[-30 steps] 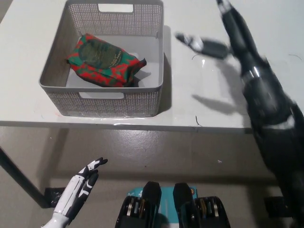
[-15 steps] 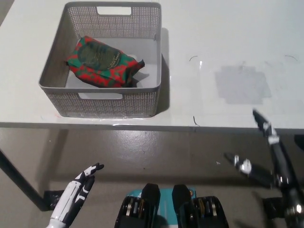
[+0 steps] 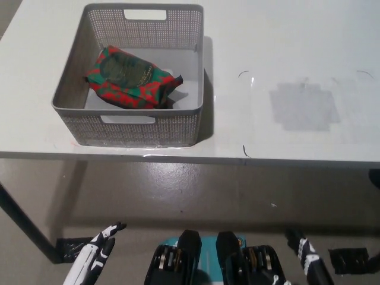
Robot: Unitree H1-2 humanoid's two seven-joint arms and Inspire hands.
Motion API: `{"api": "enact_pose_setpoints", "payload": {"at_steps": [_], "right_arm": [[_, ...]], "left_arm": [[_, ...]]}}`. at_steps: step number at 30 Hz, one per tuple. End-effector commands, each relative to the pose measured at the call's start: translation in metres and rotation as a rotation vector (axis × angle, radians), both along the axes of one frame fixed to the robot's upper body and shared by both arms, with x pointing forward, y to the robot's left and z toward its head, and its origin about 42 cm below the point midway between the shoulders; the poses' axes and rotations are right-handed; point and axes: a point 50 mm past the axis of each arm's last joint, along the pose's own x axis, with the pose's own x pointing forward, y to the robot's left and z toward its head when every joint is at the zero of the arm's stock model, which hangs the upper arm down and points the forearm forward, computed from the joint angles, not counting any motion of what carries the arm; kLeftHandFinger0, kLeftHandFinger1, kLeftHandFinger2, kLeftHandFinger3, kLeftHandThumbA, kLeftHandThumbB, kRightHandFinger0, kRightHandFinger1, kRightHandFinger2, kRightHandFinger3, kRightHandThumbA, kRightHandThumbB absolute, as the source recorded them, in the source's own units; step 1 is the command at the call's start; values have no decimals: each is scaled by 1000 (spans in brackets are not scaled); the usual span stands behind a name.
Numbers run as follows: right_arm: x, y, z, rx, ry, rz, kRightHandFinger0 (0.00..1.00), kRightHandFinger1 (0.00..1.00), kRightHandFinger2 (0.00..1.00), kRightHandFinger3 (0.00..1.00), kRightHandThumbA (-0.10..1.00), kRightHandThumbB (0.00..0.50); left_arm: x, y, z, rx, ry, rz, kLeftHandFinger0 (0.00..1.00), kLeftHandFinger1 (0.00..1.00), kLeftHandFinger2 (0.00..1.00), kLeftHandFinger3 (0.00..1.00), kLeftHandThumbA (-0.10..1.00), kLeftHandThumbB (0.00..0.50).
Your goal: Use the right hand to pick up a bag of coffee beans on the right hand side and place it into a container on the left hand side
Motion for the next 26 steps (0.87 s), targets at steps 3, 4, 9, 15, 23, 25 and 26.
{"api": "enact_pose_setpoints", "payload": {"at_steps": [3,4,9,15,23,25,26], "right_arm": [[-1,1,-8,140,-76,28,1000,1000,1000,1000,1000,411],[3,1,-8,140,-77,30,1000,1000,1000,1000,1000,418],[13,2,-12,148,-67,42,1000,1000,1000,1000,1000,411],[24,0,-14,153,-65,47,1000,1000,1000,1000,1000,404],[28,-4,-13,133,-72,40,1000,1000,1000,1000,1000,423],[27,-4,-12,126,-74,44,1000,1000,1000,1000,1000,416],[27,-4,-12,126,-74,44,1000,1000,1000,1000,1000,416]], "left_arm": [[-7,2,-2,-23,-30,-20,1000,1000,1000,1000,1000,476],[-5,2,-1,-23,-36,-18,1000,1000,1000,1000,1000,483],[0,2,1,-17,-35,-8,1000,1000,1000,1000,1000,500],[7,0,4,-24,-50,-14,1000,1000,1000,1000,1000,496],[15,-3,7,-21,-53,-27,1000,1000,1000,1000,1000,500],[15,-3,7,-19,-50,-24,1000,1000,1000,1000,1000,500],[15,-3,7,-19,-50,-24,1000,1000,1000,1000,1000,500]]}}
